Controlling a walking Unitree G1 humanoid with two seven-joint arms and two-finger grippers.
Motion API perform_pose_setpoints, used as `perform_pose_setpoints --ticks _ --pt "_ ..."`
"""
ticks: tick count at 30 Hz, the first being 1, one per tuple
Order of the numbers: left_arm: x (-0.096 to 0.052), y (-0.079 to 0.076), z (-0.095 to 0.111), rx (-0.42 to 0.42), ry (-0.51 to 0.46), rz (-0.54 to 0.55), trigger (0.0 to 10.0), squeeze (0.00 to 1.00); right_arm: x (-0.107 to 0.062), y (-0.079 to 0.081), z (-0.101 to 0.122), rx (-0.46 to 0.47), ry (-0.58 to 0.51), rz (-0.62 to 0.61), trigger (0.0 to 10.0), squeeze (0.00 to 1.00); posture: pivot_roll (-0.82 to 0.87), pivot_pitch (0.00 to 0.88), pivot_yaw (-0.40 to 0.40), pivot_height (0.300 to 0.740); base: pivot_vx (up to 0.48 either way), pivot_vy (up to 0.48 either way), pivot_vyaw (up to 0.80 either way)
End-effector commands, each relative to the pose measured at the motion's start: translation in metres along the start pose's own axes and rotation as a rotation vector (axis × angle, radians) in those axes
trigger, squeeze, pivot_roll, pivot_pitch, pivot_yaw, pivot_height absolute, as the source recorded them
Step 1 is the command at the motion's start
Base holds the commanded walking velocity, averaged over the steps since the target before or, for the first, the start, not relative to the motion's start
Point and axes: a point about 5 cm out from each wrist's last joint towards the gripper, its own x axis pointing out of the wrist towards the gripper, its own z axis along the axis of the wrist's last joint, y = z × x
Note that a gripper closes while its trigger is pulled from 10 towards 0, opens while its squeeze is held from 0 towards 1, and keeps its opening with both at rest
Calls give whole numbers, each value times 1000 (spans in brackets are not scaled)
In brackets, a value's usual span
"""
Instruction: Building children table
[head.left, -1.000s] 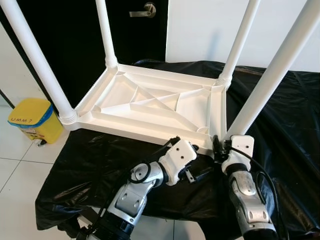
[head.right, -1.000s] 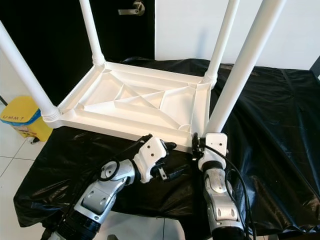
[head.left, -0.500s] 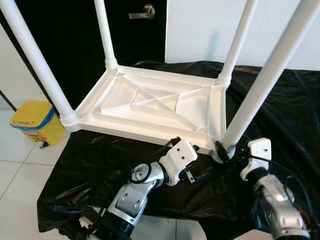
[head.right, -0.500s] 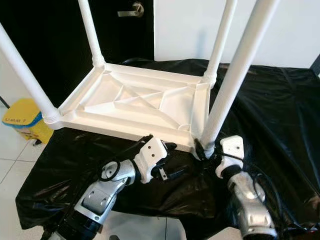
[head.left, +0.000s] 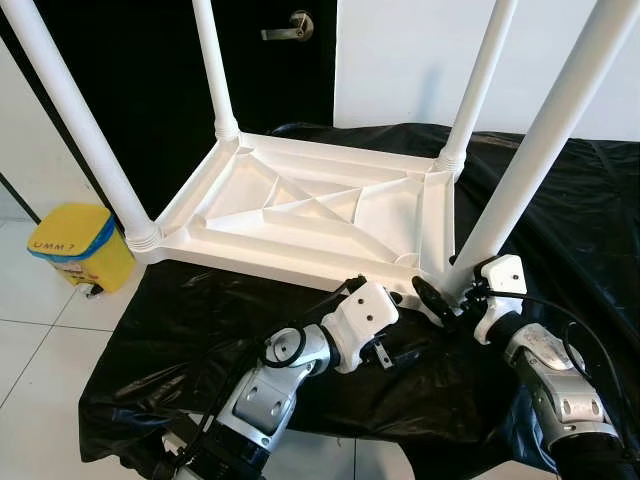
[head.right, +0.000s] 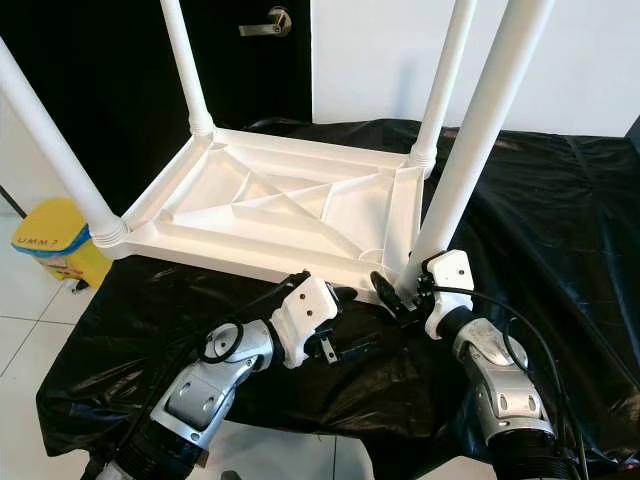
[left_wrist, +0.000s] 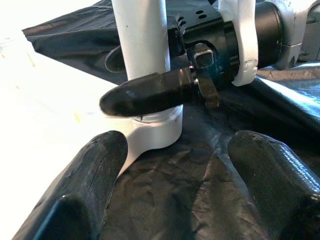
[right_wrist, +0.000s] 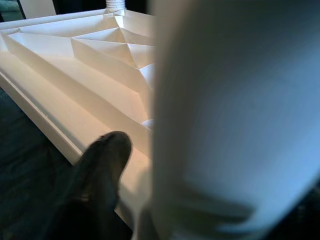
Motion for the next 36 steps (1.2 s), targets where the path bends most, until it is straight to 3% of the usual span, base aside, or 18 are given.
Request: perform_pose_setpoints --ticks 1,9,10,11,12,19,21,23,25,27,30,36 --pt "0 2 -5 13 25 39 10000 0 -5 5 -14 31 53 33 0 0 -143 31 -3 740 0 0 0" --pt "4 2 -4 10 20 32 10000 0 -13 3 -19 51 67 6 0 0 -162 52 -7 740 0 0 0" --pt "4 2 -4 7 19 34 10000 0 -12 3 -20 78 65 -16 3020 0 -164 55 -8 740 0 0 0" --pt "4 2 -4 7 19 34 10000 0 -12 3 -20 78 65 -16 3020 0 -164 55 -8 740 0 0 0" --pt "4 2 -5 4 21 36 10000 0 -10 6 -22 97 59 -37 10000 0 -167 58 -9 740 0 0 0" --pt "3 2 -7 0 23 39 10000 0 -2 15 -24 107 66 -172 10000 0 -157 57 -11 740 0 0 0" --pt "3 3 -7 -4 23 48 10000 0 0 16 -30 96 123 -365 10000 0 -157 54 -17 740 0 0 0" --pt "3 3 -7 -4 23 48 10000 0 0 16 -30 96 123 -365 10000 0 -157 54 -17 740 0 0 0" --pt "3 4 -9 -8 25 56 10000 0 1 16 -35 105 161 -608 10000 0 -152 48 -20 740 0 0 0" --pt "3 5 -9 -9 26 59 10000 0 1 17 -37 111 174 -669 10000 0 -152 48 -20 740 0 0 0" --pt "5 6 -6 -20 8 68 10000 0 10 27 -35 143 159 -673 10000 0 -147 41 -19 740 0 0 0" --pt "6 7 -4 -17 4 70 10000 0 15 30 -30 161 121 -640 10000 0 -137 34 -23 740 0 0 0"
